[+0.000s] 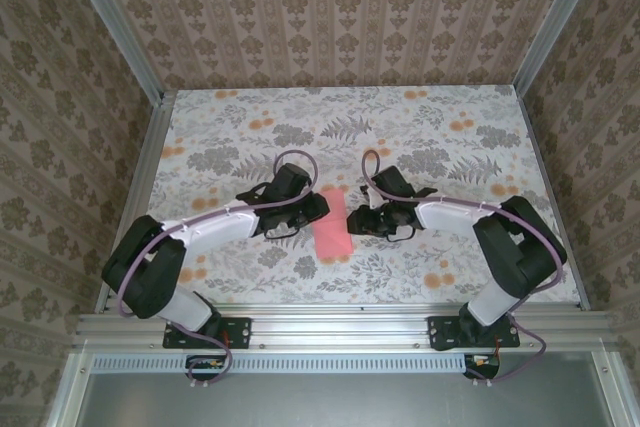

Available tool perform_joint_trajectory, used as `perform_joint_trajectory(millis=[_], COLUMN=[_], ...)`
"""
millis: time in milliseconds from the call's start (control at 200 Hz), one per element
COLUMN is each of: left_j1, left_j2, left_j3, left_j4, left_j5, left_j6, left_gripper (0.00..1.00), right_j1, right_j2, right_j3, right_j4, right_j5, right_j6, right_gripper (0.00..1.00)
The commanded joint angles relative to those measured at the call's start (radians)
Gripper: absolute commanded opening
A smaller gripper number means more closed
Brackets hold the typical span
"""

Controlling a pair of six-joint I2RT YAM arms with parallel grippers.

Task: Fold a paper plane with a square sheet of paper (pick it up from the middle)
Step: Fold the triangle a second time at the center of the table, then turn over the paper at the center of the table.

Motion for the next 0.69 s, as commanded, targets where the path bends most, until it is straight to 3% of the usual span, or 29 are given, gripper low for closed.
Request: perform_joint_trajectory(millis=[0,470,690], left_j1=[0.003,0.005,0.005], left_j2=[0.001,0.158,0.203], left_j3=[-0.026,0.047,0.048], left_j4=[-0.026,-0.011,-0.036], left_j5=[0.009,0.048,0.042], left_j6=[0.03,0.028,0.01], left_gripper=[0.28,0.18,0.16], right_j1=[-0.001,0.0,0.0], right_j2=[0.04,0.155,0.155], right_j3=[0.049,0.087,0.078], right_j4=[0.035,0.061,0.109], right_j5=[-0.036,-0.042,-0.078], right_j6=[-0.009,0.02,0.054], right_gripper=[0.41,0.4,0.33])
